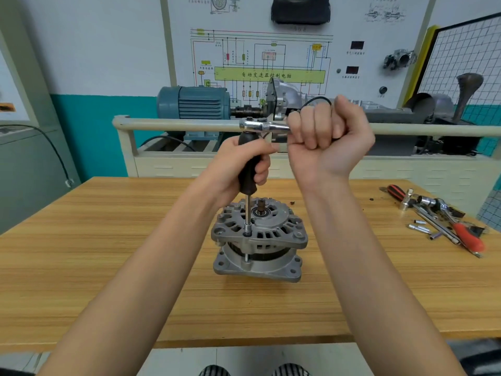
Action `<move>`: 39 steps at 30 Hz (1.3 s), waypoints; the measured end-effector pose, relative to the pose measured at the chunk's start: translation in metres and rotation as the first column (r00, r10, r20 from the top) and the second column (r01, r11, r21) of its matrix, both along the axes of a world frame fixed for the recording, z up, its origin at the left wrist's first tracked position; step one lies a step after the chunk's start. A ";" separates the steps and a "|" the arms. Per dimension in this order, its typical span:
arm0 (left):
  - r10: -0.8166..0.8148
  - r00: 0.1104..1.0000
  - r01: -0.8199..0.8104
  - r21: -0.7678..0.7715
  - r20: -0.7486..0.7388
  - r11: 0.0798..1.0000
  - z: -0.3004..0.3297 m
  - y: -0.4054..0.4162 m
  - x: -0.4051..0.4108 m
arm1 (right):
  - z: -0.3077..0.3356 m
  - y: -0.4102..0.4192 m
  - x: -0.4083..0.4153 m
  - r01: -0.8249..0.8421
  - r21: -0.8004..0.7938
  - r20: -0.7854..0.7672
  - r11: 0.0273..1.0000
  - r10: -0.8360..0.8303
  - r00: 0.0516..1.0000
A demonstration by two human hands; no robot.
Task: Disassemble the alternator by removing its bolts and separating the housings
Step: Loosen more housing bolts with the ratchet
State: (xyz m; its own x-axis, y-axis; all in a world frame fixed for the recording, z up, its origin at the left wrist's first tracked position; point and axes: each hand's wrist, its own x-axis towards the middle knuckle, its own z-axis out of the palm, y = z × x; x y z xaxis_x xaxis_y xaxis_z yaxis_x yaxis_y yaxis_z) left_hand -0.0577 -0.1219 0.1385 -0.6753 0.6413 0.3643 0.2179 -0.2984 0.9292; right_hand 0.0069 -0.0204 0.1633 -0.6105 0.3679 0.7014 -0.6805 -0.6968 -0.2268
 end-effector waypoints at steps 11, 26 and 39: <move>0.233 0.972 -0.232 -0.059 0.015 0.971 -0.001 0.013 0.008 | -0.005 0.000 0.000 0.010 -0.053 0.007 0.999 -0.009 1.000; 0.193 0.981 -0.194 -0.061 -0.017 0.979 -0.001 0.003 0.002 | -0.002 -0.001 -0.004 0.052 0.082 -0.076 0.995 -0.046 0.996; 0.220 0.975 -0.220 0.001 0.001 0.975 0.002 0.009 0.002 | -0.006 0.000 -0.008 -0.036 -0.074 0.013 0.997 0.037 0.999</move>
State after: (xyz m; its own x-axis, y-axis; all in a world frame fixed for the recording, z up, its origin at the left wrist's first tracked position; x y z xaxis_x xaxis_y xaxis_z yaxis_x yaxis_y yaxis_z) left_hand -0.0559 -0.1124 0.1401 -0.8001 0.4764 0.3644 0.2777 -0.2443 0.9291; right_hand -0.0006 -0.0203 0.1576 -0.6341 0.3954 0.6645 -0.6514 -0.7362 -0.1835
